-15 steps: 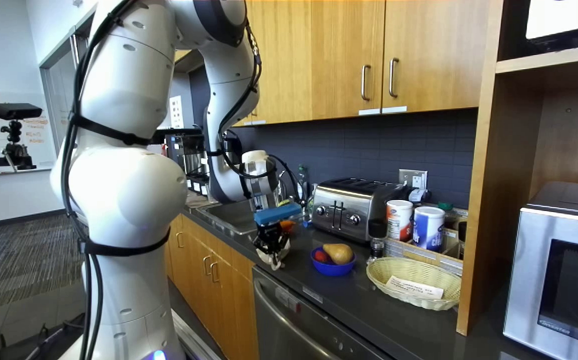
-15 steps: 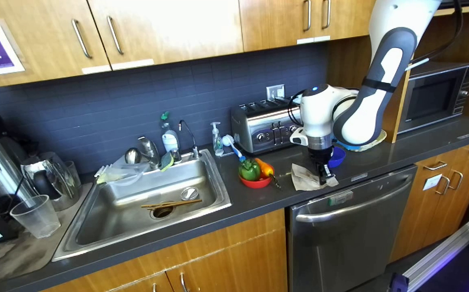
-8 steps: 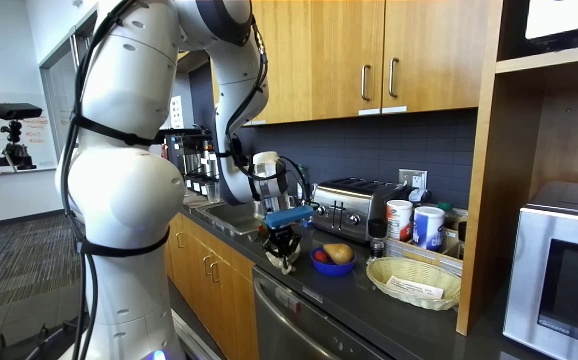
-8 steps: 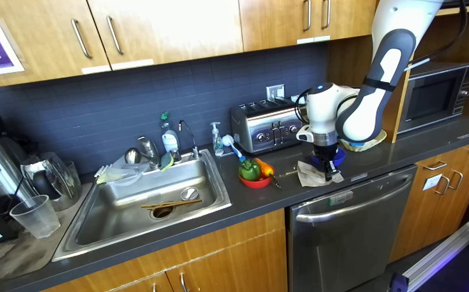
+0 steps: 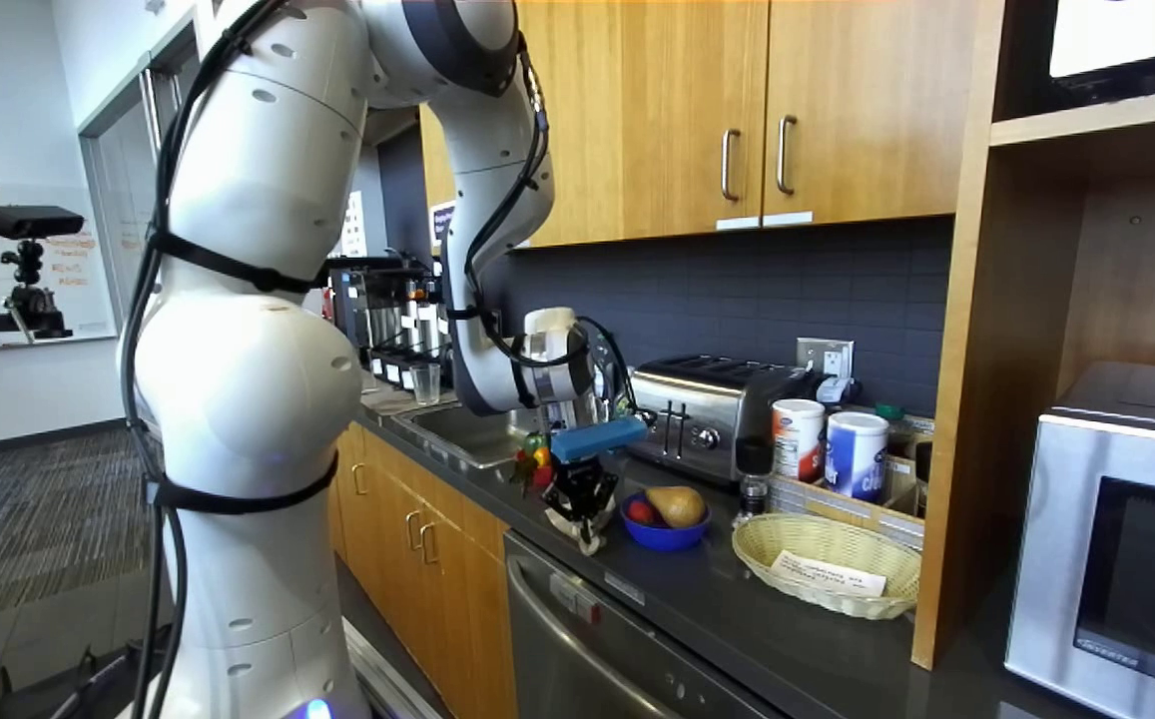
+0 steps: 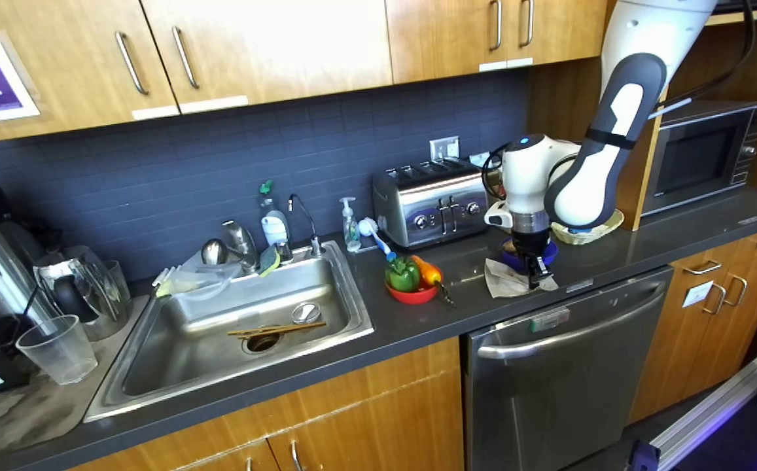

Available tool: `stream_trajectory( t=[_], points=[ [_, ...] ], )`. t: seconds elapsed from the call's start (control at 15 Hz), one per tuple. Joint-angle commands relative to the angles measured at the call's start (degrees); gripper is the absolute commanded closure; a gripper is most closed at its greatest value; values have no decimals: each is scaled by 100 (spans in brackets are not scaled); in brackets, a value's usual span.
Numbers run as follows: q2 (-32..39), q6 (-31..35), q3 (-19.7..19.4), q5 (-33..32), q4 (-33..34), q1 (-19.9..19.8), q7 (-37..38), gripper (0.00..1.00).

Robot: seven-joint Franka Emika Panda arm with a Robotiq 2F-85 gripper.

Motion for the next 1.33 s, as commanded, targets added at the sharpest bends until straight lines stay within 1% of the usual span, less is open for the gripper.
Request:
stream_trajectory(
  t=[0.0,0.53,0.93,1.27],
  points=[
    [160,56,16,-7,74,16,-192,100],
    [403,-99,24,-263,242,350,-134,100],
    [577,-336,120,-478,478,603,-87,100],
    [673,-512,209,-587,637,716,-83,100]
  ],
)
